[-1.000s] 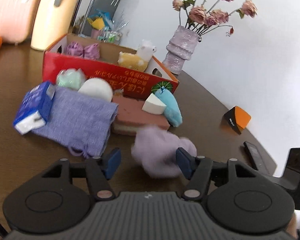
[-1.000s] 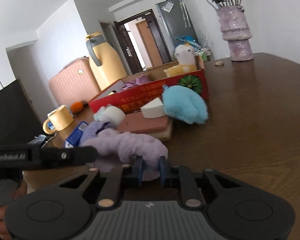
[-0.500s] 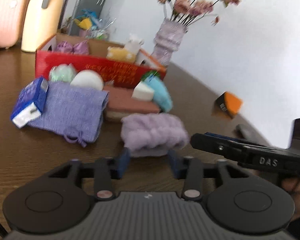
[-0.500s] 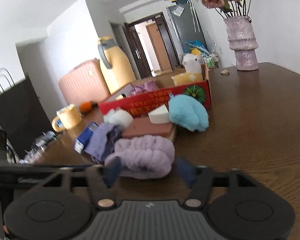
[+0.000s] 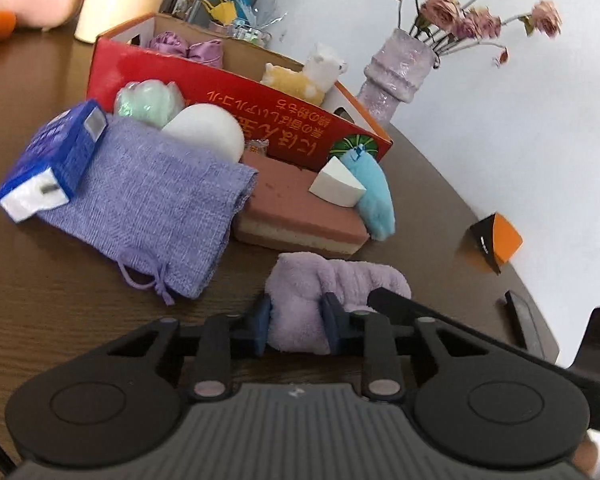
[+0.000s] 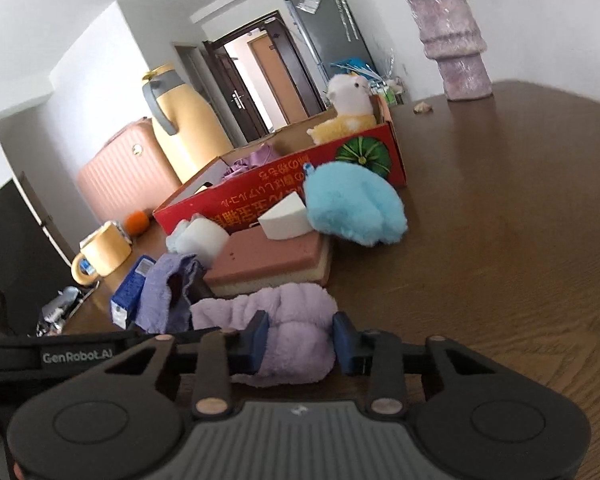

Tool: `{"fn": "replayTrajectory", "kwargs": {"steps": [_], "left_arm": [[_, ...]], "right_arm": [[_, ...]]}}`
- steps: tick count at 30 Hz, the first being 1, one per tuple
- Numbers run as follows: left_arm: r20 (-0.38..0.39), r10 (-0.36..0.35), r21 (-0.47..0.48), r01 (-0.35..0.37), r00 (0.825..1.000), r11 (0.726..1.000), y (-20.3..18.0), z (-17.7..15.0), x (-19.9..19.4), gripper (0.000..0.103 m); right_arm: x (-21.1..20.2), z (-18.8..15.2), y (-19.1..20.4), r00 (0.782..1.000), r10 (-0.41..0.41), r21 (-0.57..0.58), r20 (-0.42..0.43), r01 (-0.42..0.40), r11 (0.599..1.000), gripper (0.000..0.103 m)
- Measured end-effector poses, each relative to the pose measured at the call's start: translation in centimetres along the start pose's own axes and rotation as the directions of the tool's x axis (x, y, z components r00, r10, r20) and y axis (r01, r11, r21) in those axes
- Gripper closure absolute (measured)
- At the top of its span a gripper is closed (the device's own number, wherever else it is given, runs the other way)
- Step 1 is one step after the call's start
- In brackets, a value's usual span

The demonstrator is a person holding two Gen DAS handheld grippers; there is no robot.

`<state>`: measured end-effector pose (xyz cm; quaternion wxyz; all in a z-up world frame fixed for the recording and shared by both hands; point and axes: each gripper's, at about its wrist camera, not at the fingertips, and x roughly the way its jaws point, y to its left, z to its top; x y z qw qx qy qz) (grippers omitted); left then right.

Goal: Organize soft objects
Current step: 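Carry the headband into the cardboard box and open both grippers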

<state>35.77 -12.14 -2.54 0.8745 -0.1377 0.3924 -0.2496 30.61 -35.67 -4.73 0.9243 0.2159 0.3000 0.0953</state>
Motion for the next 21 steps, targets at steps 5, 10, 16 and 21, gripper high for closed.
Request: {"fn": "replayTrajectory", "kwargs": {"steps": [5,10,16,21], "left_arm": [[0.01,-0.003,-0.014,0.003,1.0,1.0,0.1,-0.5,-0.8,0.084],[0.048,-0.018,0.02,0.017,0.999,1.0,-0.9,-1.1,-3.5,0.084],[0.121,-0.055,0.08,0.046,0.991,0.996,-2.2,0.0,-6.5,0.084],[0.172,-0.09,0.114,0.071,0.981,0.991,-2.6,4.9,-6.5,0.084]], "right_arm": [[-0.7,-0.4,0.7,1.0,0.003,-0.012,0.003,-0.003,1.0,0.079],[-2.9,-0.9,2.2,0.999,0.014,-0.038,0.035,-0.013,0.999,0.08],[-5.1,1.8,4.0,0.991,0.05,-0.066,0.126,-0.042,0.997,0.08],[-3.4,7.9,4.9,0.985,0.072,-0.129,0.157,-0.052,0.99,0.08]]}}
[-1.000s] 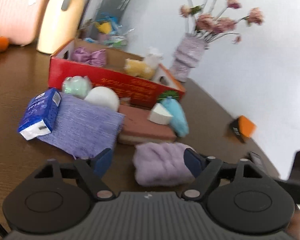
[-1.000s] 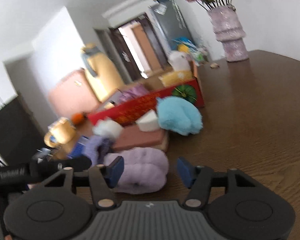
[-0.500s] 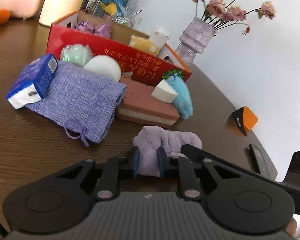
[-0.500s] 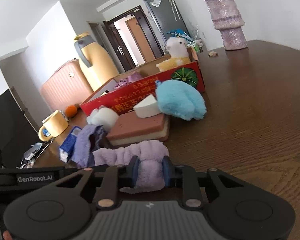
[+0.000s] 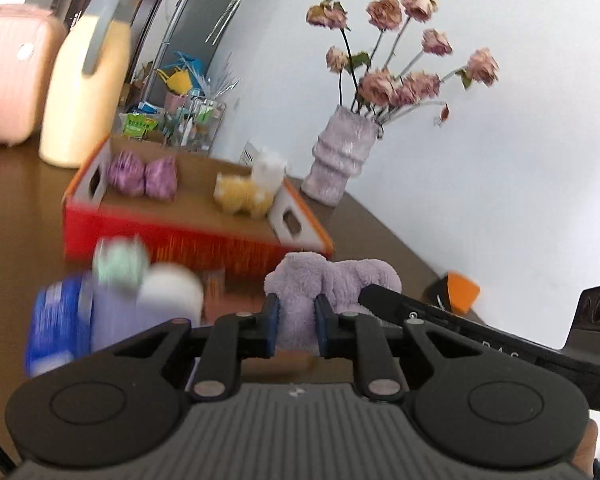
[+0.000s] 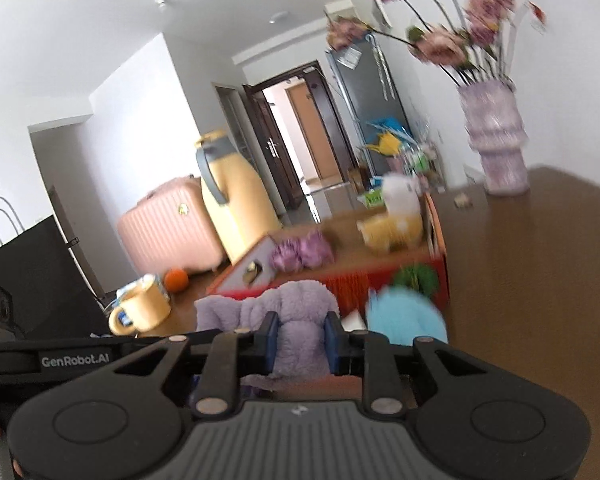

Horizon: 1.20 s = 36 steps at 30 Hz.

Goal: Organize soft objects
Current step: 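Carry the headband into the cardboard box and open both grippers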

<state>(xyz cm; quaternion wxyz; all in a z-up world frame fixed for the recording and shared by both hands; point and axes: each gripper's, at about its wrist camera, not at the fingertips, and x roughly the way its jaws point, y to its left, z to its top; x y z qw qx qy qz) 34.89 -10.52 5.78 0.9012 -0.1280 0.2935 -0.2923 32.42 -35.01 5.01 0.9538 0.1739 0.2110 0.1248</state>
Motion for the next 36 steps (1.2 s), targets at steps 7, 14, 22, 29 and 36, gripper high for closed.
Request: {"fn": "replayTrajectory", "kwargs": {"steps": [7,14,22,29,36], "left_arm": [[-0.113,0.039,-0.035,-0.044,0.993,0.998,2.3,10.2,8.6,0.085],[-0.267,0.121,-0.052,-0.139,0.956,0.989,4.5,12.3,20.1,0.085],[-0.355,0.132,-0.077,-0.169,0.925,0.983,6.0,10.3,24.7,0.065],[-0.243,0.188,-0.045,-0.205,0.952,0.978,5.5,12.0,20.1,0.038],[-0.084,0.347,0.1,-0.339,0.934,0.935,4.5,14.9,10.6,0.027]], "right_arm": [[10.4,8.1,-3.3,0.993,-0.055,-0.016,-0.103,0.053,0.998,0.079],[19.4,8.8,-6.8,0.94,-0.239,-0.093,-0.243,0.223,0.97,0.077],[19.9,7.6,-7.4,0.906,-0.355,-0.172,-0.23,0.321,0.931,0.061],[15.6,10.7,-5.6,0.927,-0.351,-0.192,-0.131,0.323,0.927,0.042],[8.7,13.7,-2.8,0.952,-0.303,-0.216,-0.029,0.291,0.932,0.023]]}}
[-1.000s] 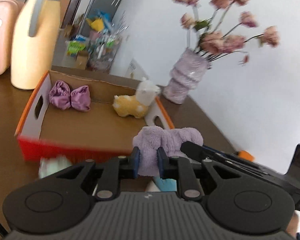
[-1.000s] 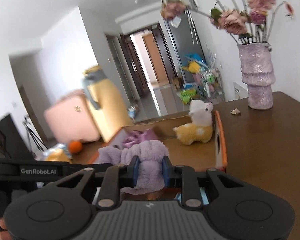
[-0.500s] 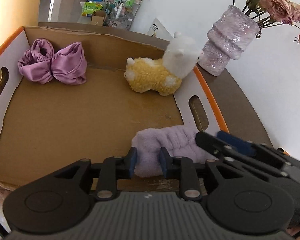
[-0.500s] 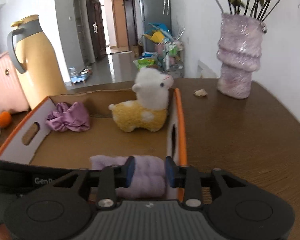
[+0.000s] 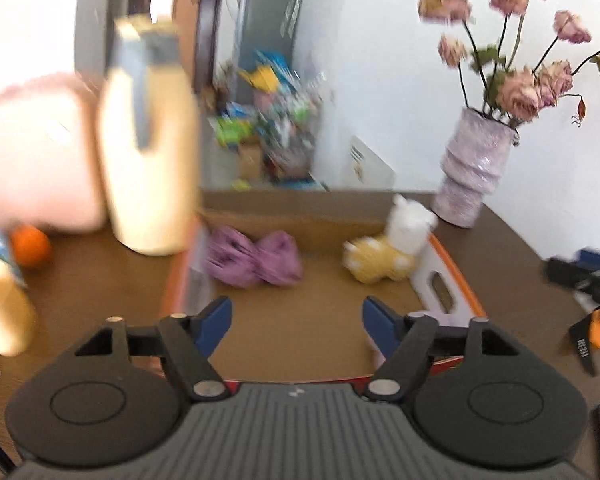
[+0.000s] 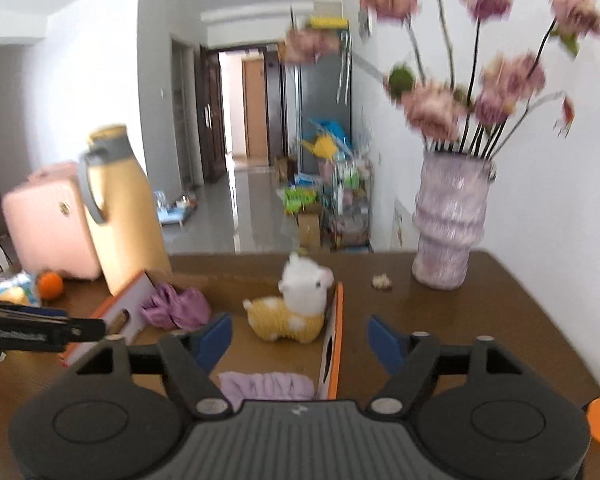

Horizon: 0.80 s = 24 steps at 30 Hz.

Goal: Organize soft objects
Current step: 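Carry the headband into the cardboard box and open both grippers, then withdraw both grippers from the box toward the purple linen cloth bag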

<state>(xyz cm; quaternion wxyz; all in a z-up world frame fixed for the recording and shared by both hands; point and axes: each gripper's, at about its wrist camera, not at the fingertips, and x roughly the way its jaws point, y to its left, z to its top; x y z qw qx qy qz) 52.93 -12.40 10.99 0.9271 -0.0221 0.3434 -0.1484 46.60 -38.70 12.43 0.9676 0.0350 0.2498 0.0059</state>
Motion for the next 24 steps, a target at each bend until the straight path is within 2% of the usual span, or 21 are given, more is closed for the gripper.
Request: {"fn": "replayTrajectory", "kwargs": {"steps": [3,5,9,14,19,24], "left_arm": [[0.073,0.076,0.049,-0.08,0.994,0.996,1.3,-0.1,-3.9,0.025],[0.099,0.101,0.058,-0.107,0.99,0.993,2.1,-0.3,-6.0,0.024],[0.124,0.114,0.036,-0.12,0.986,0.992,3.0,-0.9,-9.0,0.024],[0.153,0.115,0.065,-0.126,0.982,0.99,2.5,-2.7,-11.4,0.023],[0.217,0.106,0.057,-0.121,0.97,0.991,2.5,-8.1,-14.1,0.022],[0.239,0.041,0.088,-0.063,0.97,0.994,2.5,-17.3,-17.5,0.02]], "right_arm": [[-3.1,0.2,0.3,0.999,0.015,-0.002,0.047,-0.015,1.0,0.02],[-4.4,0.2,0.8,0.997,0.034,-0.009,0.063,-0.033,0.999,0.019],[-6.2,0.2,2.2,0.995,0.057,-0.022,0.078,-0.056,0.998,0.019],[-7.8,-1.5,3.4,0.991,0.075,-0.018,0.111,-0.073,0.997,0.018],[-10.5,-7.5,4.2,0.986,0.102,0.005,0.13,-0.103,0.995,0.018],[-13.8,-15.9,6.0,0.98,0.154,-0.035,0.127,-0.15,0.988,0.018]]}}
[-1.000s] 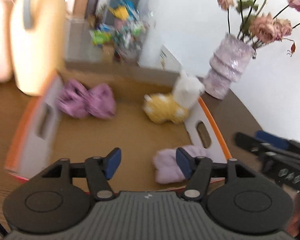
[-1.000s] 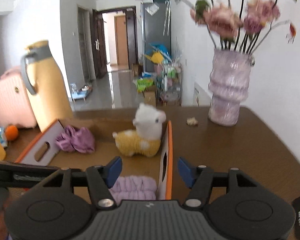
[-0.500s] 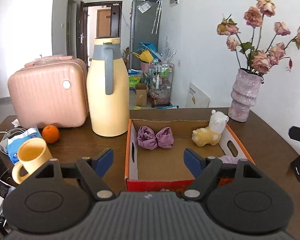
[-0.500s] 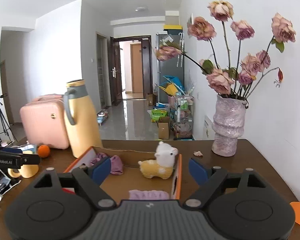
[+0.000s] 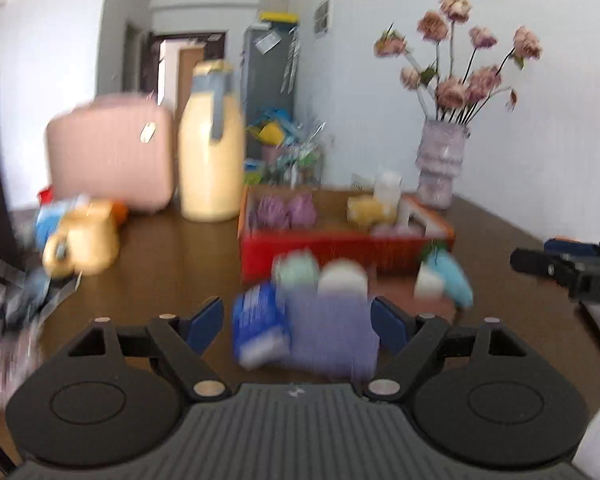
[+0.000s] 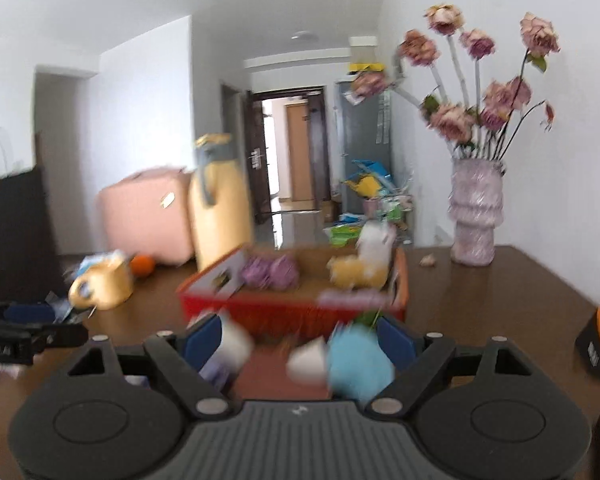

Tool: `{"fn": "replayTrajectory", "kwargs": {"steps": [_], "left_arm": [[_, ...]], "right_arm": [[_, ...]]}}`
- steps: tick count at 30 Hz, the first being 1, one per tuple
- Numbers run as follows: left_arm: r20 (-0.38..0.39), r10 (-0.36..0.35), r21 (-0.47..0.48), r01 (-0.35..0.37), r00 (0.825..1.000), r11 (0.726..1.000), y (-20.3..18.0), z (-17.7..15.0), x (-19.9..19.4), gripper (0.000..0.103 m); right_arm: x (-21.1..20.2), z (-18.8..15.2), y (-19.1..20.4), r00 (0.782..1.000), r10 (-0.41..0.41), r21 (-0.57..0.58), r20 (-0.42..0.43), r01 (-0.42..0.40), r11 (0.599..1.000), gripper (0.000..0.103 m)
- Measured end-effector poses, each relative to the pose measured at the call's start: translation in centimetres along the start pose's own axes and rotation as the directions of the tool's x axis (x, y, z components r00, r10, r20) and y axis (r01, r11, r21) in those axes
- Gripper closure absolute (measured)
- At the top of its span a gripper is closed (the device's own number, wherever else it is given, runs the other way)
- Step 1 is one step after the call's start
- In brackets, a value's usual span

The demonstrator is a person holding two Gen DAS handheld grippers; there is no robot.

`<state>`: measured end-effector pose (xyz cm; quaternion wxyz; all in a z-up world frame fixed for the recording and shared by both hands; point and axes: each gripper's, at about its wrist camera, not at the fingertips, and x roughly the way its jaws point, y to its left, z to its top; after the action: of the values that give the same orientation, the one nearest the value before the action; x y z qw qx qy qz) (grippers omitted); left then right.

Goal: Organize soft objects
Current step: 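Withdraw both grippers from the box toward the purple linen cloth bag, then close both grippers on the purple linen cloth bag and lift it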

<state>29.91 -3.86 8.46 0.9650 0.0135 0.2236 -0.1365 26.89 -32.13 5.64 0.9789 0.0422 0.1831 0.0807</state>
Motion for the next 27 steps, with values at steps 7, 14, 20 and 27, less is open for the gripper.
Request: {"fn": "replayTrajectory", "kwargs": {"steps": [7,14,20,27], "left_arm": [[-0.086,0.067,-0.042,-0.07,0.994,0.997,0.0,-7.4,-2.9,0.02],[-0.127,0.069,-0.056,-0.077,0.989,0.995,1.1,-7.9,-0.6,0.02],[-0.164,0.053,-0.067,-0.065,0.985,0.996,1.8,-8.7,1.0,0.02],[-0.166,0.052,-0.064,-0.063,0.985,0.996,2.7,-8.7,1.5,0.02]], "right_arm": [[-1.9,-6.4,1.7,0.994,0.065,0.065,-0.093,-0.06,0.996,0.019],[1.5,-6.3,3.5,0.975,0.167,0.097,-0.148,-0.154,0.983,0.03],[8.5,-5.1,4.9,0.961,0.21,0.174,-0.178,-0.179,0.968,0.036],[14.3,-5.1,4.6,0.932,0.255,0.29,-0.258,-0.177,0.941,0.092]]}}
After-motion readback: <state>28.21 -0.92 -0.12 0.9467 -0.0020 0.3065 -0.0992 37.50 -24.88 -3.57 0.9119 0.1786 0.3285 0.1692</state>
